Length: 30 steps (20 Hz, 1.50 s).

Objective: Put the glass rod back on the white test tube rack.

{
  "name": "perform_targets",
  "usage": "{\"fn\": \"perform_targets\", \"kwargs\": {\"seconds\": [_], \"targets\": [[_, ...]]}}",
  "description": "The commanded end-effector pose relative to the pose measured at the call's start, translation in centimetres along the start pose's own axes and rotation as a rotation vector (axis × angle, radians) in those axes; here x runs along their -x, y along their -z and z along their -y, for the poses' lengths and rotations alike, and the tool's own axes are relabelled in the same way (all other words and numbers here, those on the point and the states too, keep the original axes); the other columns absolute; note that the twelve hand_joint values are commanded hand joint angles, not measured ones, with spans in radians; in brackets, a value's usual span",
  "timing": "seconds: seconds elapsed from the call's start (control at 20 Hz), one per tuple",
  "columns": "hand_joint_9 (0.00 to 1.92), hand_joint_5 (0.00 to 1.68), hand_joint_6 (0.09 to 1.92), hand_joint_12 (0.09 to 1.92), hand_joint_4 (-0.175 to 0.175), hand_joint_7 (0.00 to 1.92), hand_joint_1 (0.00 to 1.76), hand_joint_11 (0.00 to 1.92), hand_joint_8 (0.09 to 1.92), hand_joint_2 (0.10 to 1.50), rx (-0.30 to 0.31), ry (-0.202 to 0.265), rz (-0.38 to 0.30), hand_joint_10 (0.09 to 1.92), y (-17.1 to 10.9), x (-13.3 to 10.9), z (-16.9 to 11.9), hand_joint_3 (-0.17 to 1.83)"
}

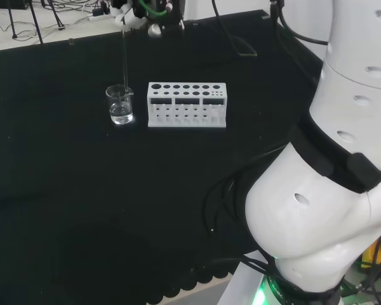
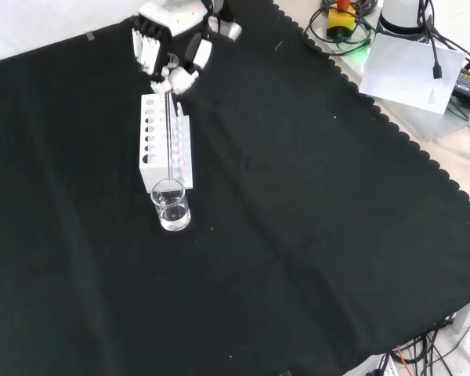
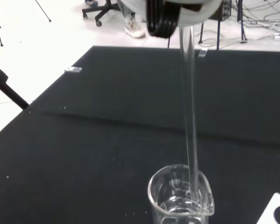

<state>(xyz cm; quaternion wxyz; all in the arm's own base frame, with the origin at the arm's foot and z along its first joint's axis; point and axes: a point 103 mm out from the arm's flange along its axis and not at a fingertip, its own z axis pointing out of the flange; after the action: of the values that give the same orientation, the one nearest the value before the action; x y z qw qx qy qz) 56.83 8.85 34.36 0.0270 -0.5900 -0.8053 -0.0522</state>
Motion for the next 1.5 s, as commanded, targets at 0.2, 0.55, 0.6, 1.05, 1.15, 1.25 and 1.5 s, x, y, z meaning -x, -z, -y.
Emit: {"fn": "perform_targets", "kwargs": {"seconds": [0.2, 0.55, 0.6, 1.05, 1.15, 1.25, 1.5], "targets": [[1.67, 1.04, 0.7, 1.02, -0.175, 1.1, 1.29, 1.35, 1.21, 0.85, 0.037, -0.07, 0.01, 0.95, 4.8, 2.8, 4.5, 0.47], [1.67, 1.04, 0.7, 1.02, -0.175, 1.1, 1.29, 1.35, 1.21, 0.86, 0.046, -0.132, 0.025, 0.95, 6.0, 5.7, 7.1, 0.47], [1.67, 1.04, 0.7, 1.02, -0.175, 1.1, 1.29, 1.35, 1.21, 0.86, 0.049, -0.144, 0.027, 0.95, 6.2, 6.2, 7.5, 0.47], [1.67, 1.04, 0.7, 1.02, -0.175, 1.1, 1.29, 1.35, 1.21, 0.86, 0.055, -0.235, 0.048, 0.95, 6.7, 10.4, 11.1, 0.47], [1.67, 1.04, 0.7, 1.02, -0.175, 1.1, 1.29, 1.35, 1.21, 0.86, 0.051, -0.249, 0.05, 0.95, 6.5, 11.1, 11.6, 0.47], [1.67, 1.04, 0.7, 1.02, -0.175, 1.1, 1.29, 1.35, 1.21, 0.86, 0.044, -0.261, 0.051, 0.95, 6.2, 11.6, 12.1, 0.46], [1.67, 1.04, 0.7, 1.02, -0.175, 1.1, 1.29, 1.35, 1.21, 0.86, 0.037, -0.263, 0.041, 0.95, 5.3, 12.0, 12.4, 0.46]]}}
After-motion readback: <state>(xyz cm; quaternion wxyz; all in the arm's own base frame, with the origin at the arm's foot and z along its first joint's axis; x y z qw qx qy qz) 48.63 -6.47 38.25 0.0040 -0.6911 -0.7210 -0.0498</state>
